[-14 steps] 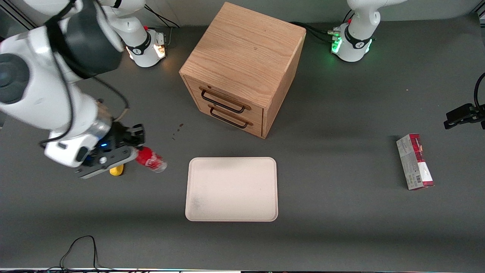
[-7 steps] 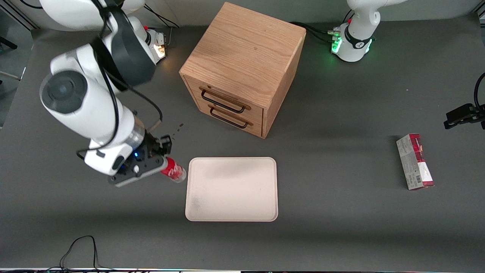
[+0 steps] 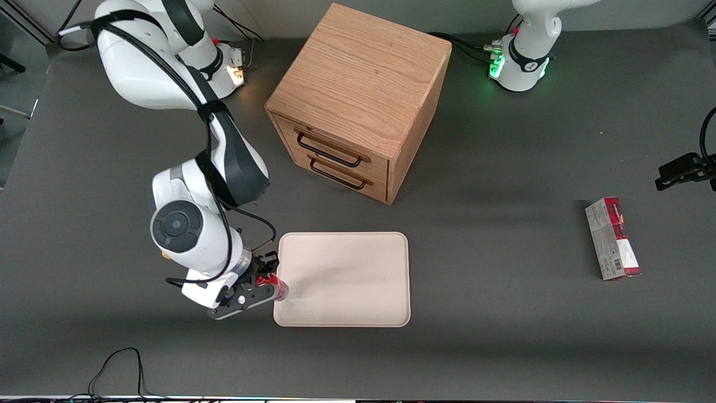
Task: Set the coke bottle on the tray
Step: 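Carry the bottle to the cream tray and lower it upright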
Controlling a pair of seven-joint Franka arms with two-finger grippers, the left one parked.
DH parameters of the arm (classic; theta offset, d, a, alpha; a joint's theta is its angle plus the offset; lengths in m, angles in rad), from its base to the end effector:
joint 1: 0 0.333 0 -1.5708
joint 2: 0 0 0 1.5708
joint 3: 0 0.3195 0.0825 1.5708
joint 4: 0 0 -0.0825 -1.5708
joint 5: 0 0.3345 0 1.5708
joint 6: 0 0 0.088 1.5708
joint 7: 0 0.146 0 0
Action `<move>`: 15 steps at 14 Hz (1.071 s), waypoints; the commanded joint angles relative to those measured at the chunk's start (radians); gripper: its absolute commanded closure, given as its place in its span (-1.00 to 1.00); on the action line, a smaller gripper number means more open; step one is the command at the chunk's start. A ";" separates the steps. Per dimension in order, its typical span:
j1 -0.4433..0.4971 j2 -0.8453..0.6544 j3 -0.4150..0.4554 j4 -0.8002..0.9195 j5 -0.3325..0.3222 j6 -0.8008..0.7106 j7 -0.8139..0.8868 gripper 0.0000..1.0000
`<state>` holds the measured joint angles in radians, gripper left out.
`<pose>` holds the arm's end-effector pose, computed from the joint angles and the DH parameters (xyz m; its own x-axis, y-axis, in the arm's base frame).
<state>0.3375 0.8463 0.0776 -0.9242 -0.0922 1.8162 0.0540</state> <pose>0.6828 0.2664 0.3566 0.9366 0.3468 0.0491 0.3457 -0.9379 0.0297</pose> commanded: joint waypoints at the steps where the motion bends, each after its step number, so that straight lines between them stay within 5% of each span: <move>1: 0.003 0.054 0.010 0.048 -0.021 0.035 0.010 1.00; 7: 0.011 0.100 0.011 0.041 -0.020 0.086 0.010 1.00; 8: 0.011 0.100 0.011 0.041 -0.020 0.086 0.015 0.76; 9: 0.011 0.100 0.011 0.041 -0.020 0.086 0.017 -0.62; 10: 0.011 0.096 0.011 0.038 -0.020 0.084 0.017 -1.00; 15: 0.009 -0.018 0.005 0.038 -0.015 -0.091 0.018 -1.00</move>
<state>0.3445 0.9004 0.0839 -0.8835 -0.0959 1.8233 0.0540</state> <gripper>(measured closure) 0.106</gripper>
